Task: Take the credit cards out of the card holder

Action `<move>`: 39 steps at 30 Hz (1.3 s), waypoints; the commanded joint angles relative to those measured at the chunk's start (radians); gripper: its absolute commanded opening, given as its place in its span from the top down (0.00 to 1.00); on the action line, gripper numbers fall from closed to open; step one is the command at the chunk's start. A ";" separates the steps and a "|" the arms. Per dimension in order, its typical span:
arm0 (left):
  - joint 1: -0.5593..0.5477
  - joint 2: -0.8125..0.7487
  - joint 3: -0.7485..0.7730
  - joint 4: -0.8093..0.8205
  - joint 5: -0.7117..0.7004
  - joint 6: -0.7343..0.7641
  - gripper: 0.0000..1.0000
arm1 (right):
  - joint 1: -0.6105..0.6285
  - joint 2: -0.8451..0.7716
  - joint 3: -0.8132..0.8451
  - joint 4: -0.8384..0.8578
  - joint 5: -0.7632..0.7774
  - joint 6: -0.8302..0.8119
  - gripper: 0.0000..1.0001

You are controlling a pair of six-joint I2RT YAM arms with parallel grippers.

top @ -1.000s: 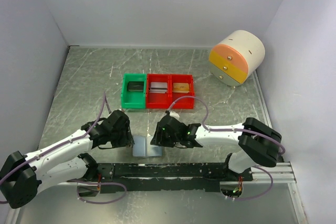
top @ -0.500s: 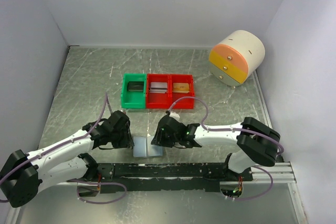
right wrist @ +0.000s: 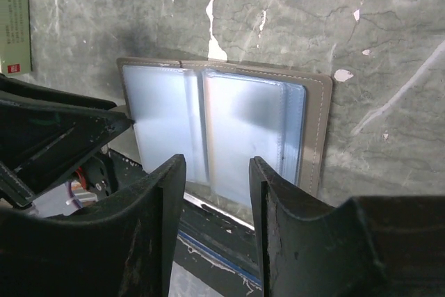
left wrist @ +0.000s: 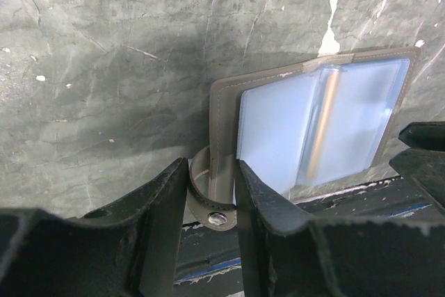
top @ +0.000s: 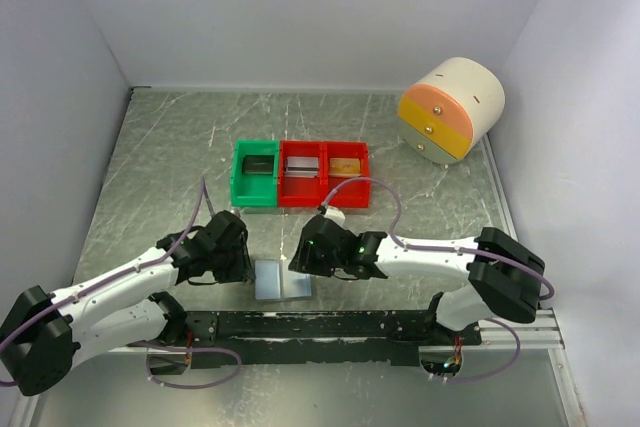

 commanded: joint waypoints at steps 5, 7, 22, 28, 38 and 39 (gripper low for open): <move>-0.005 -0.015 -0.002 0.023 0.011 0.009 0.57 | 0.003 0.018 -0.027 -0.002 -0.005 0.011 0.57; -0.005 -0.013 0.000 0.025 0.013 0.012 0.57 | 0.004 0.049 -0.032 0.017 -0.023 0.011 0.57; -0.005 0.019 0.007 0.043 0.035 0.039 0.63 | 0.005 0.066 0.013 0.101 -0.066 -0.045 0.68; -0.005 0.021 0.007 0.054 0.039 0.041 0.64 | 0.005 0.066 0.031 0.132 -0.104 -0.053 0.68; -0.005 0.014 0.008 0.042 0.033 0.041 0.65 | 0.006 0.029 0.048 0.051 -0.050 -0.020 0.69; -0.005 0.010 0.007 0.042 0.032 0.040 0.65 | 0.005 0.029 0.052 0.039 -0.048 -0.024 0.69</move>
